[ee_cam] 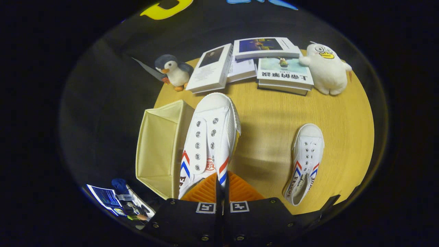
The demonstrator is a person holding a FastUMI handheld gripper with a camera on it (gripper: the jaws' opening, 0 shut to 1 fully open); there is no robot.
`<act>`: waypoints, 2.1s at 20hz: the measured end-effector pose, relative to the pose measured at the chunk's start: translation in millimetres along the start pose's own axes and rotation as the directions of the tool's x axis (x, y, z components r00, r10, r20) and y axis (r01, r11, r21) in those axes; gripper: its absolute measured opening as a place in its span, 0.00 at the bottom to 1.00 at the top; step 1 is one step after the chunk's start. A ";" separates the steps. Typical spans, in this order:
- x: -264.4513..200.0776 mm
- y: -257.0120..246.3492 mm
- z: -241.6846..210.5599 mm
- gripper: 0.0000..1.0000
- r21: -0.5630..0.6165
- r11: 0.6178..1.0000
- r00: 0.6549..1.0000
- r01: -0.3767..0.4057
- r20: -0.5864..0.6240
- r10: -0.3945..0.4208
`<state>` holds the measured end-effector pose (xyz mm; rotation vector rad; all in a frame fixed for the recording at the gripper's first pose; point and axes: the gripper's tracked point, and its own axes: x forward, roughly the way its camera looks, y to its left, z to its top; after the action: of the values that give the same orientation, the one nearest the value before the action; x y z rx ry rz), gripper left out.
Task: Open the storage box then place both shoes into the box .Put the left shoe in first, then the right shoe, with the right side of both shoes facing outward in a uniform manner.
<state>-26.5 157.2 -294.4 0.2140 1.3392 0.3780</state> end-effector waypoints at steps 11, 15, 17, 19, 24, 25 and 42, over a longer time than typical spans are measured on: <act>20.9 133.8 -0.5 0.01 -0.183 0.975 0.990 -0.129 -0.078 0.116; 52.7 153.5 -16.0 0.01 -0.248 0.962 0.986 -0.118 -0.141 0.084; 67.5 160.9 -21.2 0.01 -0.272 0.956 0.985 -0.109 -0.162 0.067; 78.1 159.8 -23.2 0.01 -0.295 0.951 0.985 -0.091 -0.170 0.041; 90.5 160.1 -18.5 0.01 -0.288 0.955 0.984 -0.078 -0.178 0.026; 91.4 158.2 -14.5 0.01 -0.286 0.956 0.985 -0.067 -0.171 0.018; 40.8 109.6 13.3 0.90 -0.135 0.987 0.994 -0.084 -0.076 0.074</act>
<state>-21.9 274.7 -288.5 0.1398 1.3712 0.5473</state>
